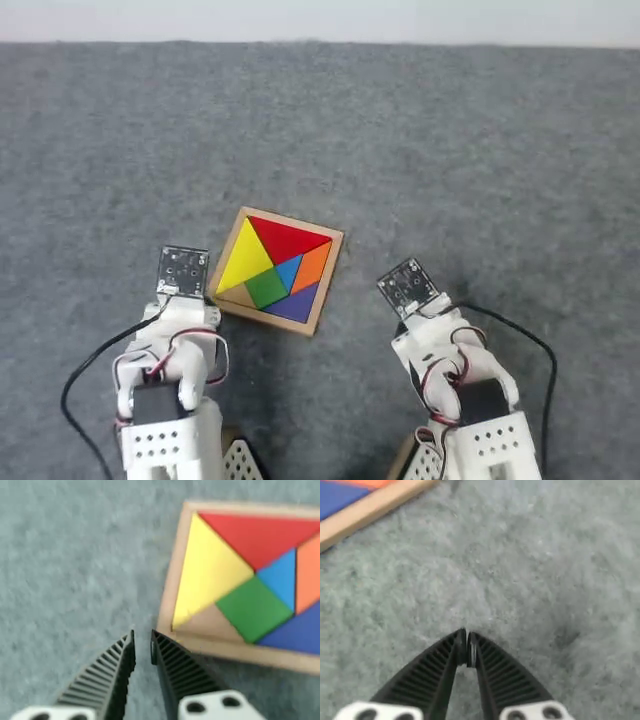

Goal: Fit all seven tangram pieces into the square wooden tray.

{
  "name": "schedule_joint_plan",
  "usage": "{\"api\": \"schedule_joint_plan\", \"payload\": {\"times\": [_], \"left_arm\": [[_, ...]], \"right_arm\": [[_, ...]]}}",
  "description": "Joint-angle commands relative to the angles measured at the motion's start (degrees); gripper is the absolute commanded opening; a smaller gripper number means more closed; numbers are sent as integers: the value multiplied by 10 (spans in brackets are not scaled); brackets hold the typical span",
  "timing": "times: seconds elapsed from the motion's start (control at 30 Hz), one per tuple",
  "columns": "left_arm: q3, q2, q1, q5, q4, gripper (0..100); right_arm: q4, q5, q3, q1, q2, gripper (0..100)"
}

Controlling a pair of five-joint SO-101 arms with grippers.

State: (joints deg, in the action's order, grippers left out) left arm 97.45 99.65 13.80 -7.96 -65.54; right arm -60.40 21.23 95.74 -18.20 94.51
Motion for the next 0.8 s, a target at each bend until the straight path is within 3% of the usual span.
{"api": "schedule_joint_plan", "payload": {"times": [0.0, 0.77], "left_arm": [[-9, 11, -4, -6, -35, 55], [-9, 11, -17, -6, -36, 52]], "right_arm": [[-14, -6, 11, 3, -3, 6], [-14, -5, 11, 4, -3, 6]]}}
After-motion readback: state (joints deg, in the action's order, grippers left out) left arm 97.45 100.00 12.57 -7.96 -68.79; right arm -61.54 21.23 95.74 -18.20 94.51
